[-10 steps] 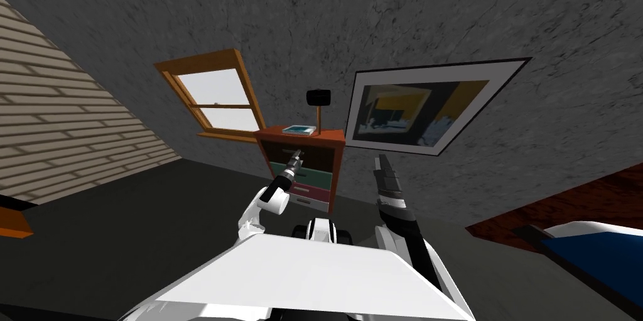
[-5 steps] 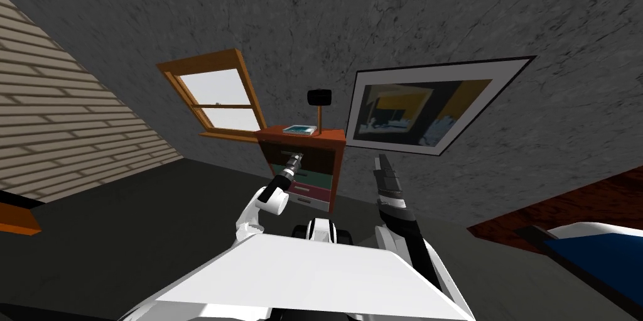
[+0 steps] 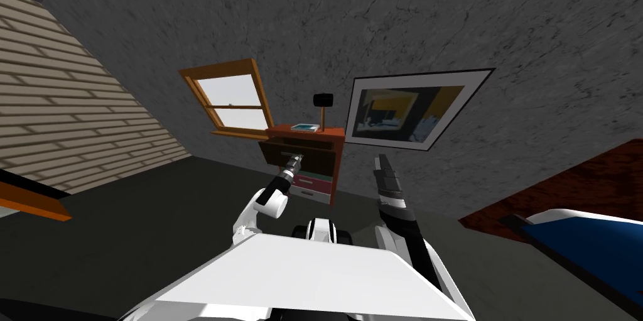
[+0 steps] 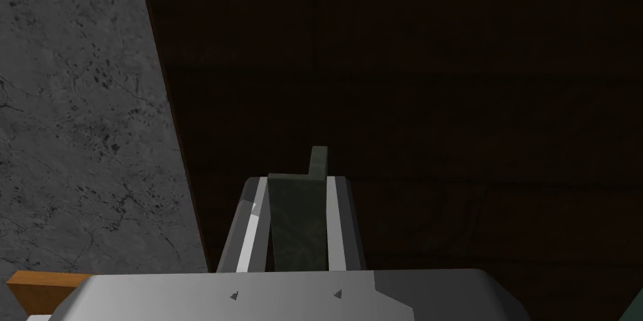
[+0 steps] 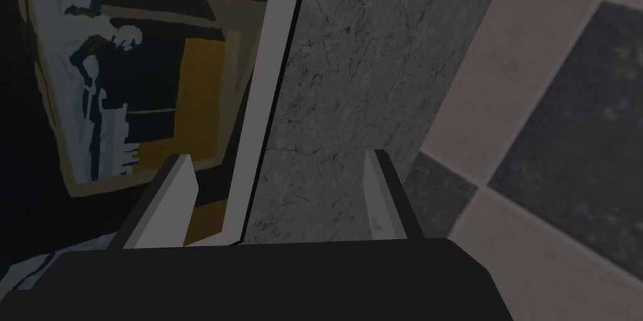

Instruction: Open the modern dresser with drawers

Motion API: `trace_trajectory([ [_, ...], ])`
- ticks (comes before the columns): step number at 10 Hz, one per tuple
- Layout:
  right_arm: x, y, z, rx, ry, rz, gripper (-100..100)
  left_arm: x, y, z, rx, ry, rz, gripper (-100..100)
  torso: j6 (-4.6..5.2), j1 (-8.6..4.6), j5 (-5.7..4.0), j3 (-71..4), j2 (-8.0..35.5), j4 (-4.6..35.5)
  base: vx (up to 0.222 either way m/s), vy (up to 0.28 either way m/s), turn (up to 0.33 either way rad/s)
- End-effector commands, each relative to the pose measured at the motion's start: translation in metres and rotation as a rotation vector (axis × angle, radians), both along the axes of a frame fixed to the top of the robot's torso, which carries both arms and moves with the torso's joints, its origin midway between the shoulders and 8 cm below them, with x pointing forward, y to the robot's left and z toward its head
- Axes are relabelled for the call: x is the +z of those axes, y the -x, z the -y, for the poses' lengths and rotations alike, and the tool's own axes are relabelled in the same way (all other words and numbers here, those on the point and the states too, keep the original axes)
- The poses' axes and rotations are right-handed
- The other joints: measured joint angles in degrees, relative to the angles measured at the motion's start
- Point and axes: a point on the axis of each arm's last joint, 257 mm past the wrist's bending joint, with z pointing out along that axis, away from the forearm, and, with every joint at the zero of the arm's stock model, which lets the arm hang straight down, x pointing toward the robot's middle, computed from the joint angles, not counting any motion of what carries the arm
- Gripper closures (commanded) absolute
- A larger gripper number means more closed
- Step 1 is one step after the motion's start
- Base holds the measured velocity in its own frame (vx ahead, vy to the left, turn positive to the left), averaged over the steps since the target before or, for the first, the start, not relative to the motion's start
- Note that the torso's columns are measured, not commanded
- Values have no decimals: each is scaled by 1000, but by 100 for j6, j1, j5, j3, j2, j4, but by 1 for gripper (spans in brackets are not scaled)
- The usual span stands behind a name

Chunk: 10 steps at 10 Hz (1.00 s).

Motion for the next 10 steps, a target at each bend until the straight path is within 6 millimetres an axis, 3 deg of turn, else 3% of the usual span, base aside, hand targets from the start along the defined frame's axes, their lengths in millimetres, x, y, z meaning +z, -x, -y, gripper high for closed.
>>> trace_trajectory([
  [1, 0, 0, 0, 0, 0, 0, 0, 6, 6, 1, -5, 0, -1, -100, -1, 2, 0, 0, -1, 1, -56, 7, 15],
  [10, 0, 0, 0, 0, 0, 0, 0, 48, 48, 3, -22, -3, -4, -100, 5, -5, -7, -6, -5, 11, 59, -8, 19],
])
